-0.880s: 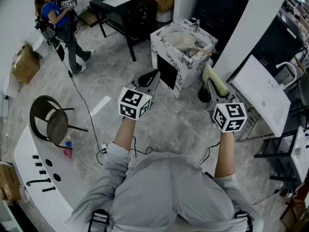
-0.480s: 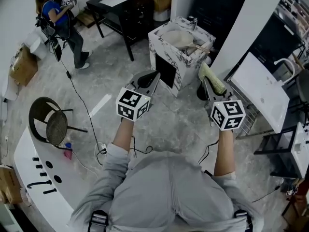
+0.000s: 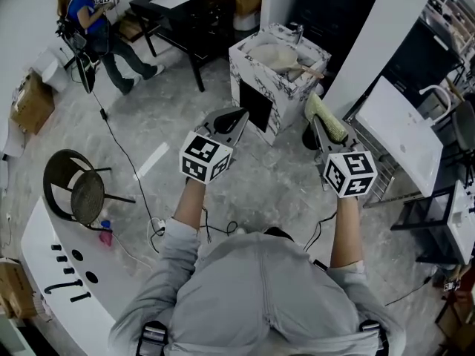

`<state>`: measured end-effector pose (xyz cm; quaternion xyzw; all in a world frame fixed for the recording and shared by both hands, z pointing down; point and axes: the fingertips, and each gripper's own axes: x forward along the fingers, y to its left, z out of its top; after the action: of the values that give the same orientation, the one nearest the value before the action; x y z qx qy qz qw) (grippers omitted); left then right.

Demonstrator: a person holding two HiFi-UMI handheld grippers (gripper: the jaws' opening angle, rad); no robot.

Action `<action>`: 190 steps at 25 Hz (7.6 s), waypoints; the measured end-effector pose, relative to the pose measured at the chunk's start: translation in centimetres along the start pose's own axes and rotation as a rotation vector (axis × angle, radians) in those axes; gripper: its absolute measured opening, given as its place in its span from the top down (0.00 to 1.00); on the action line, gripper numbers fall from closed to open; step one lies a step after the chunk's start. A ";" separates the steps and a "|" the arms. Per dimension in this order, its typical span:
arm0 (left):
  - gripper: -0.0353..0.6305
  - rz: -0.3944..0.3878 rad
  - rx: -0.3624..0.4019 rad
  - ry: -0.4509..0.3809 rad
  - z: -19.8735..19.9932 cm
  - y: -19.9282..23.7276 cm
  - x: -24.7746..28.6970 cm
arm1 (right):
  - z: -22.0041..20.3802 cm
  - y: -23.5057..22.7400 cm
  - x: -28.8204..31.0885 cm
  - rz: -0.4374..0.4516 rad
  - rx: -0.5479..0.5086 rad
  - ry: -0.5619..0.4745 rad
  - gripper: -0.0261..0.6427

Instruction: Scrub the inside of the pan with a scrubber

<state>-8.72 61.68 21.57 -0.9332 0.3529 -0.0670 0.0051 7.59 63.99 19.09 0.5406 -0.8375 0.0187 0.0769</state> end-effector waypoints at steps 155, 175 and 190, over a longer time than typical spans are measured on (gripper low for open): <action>0.91 0.016 -0.197 0.375 -25.7 61.0 65.3 | -38.1 -40.8 87.5 -0.203 0.097 0.734 0.84; 0.91 -0.002 -0.207 0.393 -26.8 60.3 64.2 | -39.7 -35.1 90.0 -0.021 0.016 0.799 0.84; 0.91 0.030 -0.216 0.399 -26.8 59.6 61.2 | -40.3 -26.7 89.0 0.445 -0.048 0.864 0.84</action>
<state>-5.98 -22.46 52.18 -0.8912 0.3660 -0.2121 -0.1638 0.30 -22.81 70.75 0.2892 -0.8244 0.2380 0.4244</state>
